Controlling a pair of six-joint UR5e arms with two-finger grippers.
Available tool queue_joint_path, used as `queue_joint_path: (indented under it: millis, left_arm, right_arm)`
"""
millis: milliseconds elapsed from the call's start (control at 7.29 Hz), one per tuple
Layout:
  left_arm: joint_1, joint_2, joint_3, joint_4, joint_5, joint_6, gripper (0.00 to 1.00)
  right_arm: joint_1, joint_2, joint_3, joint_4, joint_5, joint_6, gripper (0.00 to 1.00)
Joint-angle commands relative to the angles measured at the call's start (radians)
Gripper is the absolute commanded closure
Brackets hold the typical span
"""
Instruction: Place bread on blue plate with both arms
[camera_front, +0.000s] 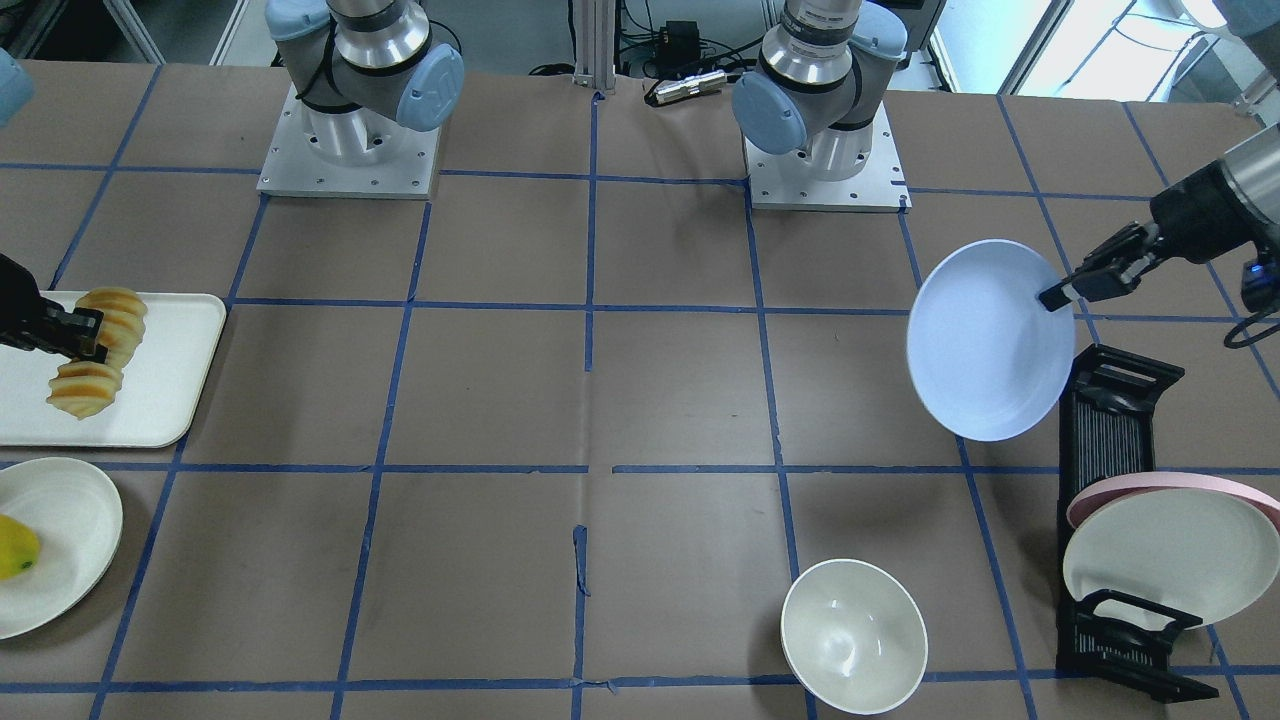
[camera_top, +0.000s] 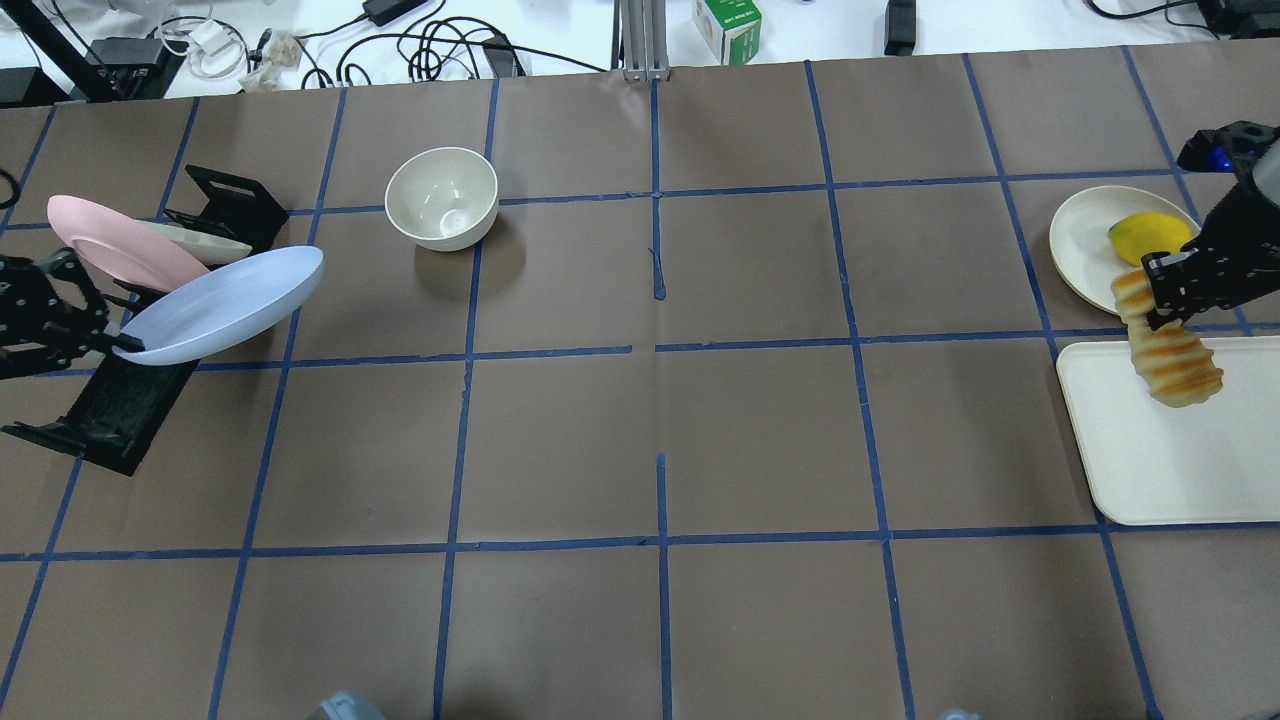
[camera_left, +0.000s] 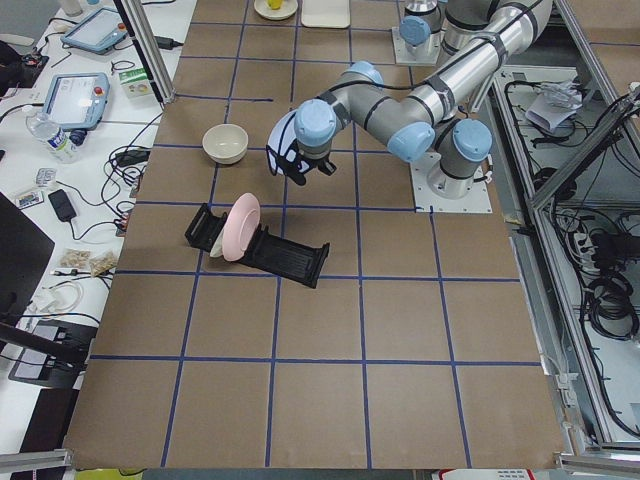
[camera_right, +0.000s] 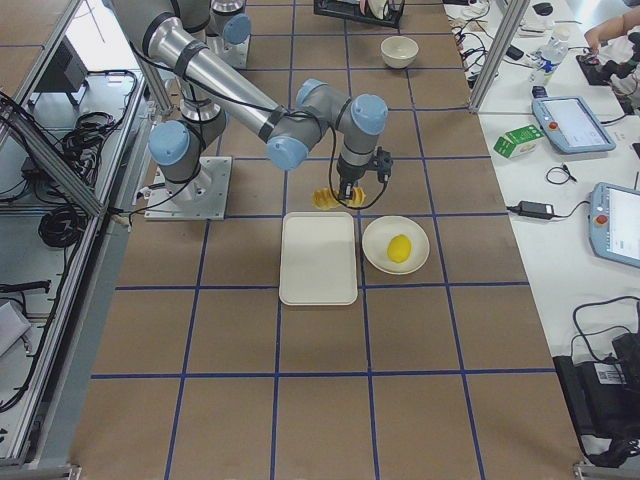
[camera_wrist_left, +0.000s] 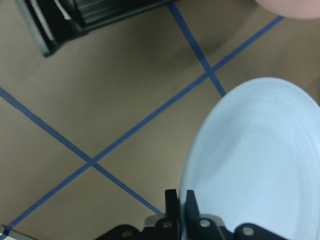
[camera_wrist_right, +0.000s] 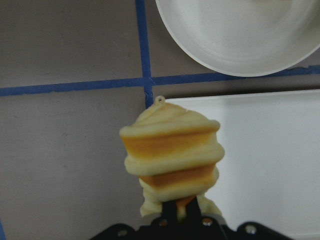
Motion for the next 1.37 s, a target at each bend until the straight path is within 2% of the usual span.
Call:
queue_joint_path:
  millis: [0, 275, 549, 686, 824, 961, 1235]
  left_arm:
    - [-0.285, -0.007, -0.01, 0.198, -0.027, -0.147, 1.0]
    - [-0.547, -0.061, -0.085, 0.528, -0.018, -0.516, 1.0]
    - [-0.663, -0.125, -0.247, 0.917, -0.013, -0.805, 1.0]
    - [-0.695, -0.163, -0.324, 1.065, -0.012, -0.84, 1.0]
    - [-0.722, -0.212, -0.375, 1.174, 0.023, -0.854, 1.0]
    - [-0.769, -0.257, -0.38, 1.237, 0.063, -0.875, 1.0]
    - [-0.792, -0.326, -0.381, 1.328, 0.099, -0.884, 1.0]
  right_arm:
    - [0.013, -0.001, -0.002, 0.006, 0.001, 0.001, 0.92]
    - [0.033, -0.009, -0.022, 0.027, 0.003, 0.022, 0.92]
    - [0.056, -0.023, -0.033, 0.047, 0.019, 0.086, 0.94]
    - [0.071, -0.024, -0.044, 0.035, 0.024, 0.102, 0.94]
    - [0.079, -0.023, -0.057, 0.002, 0.035, 0.114, 0.94]
    - [0.079, -0.02, -0.05, -0.002, 0.1, 0.169, 0.95]
    - [0.178, -0.009, -0.064, -0.035, 0.11, 0.185, 0.95]
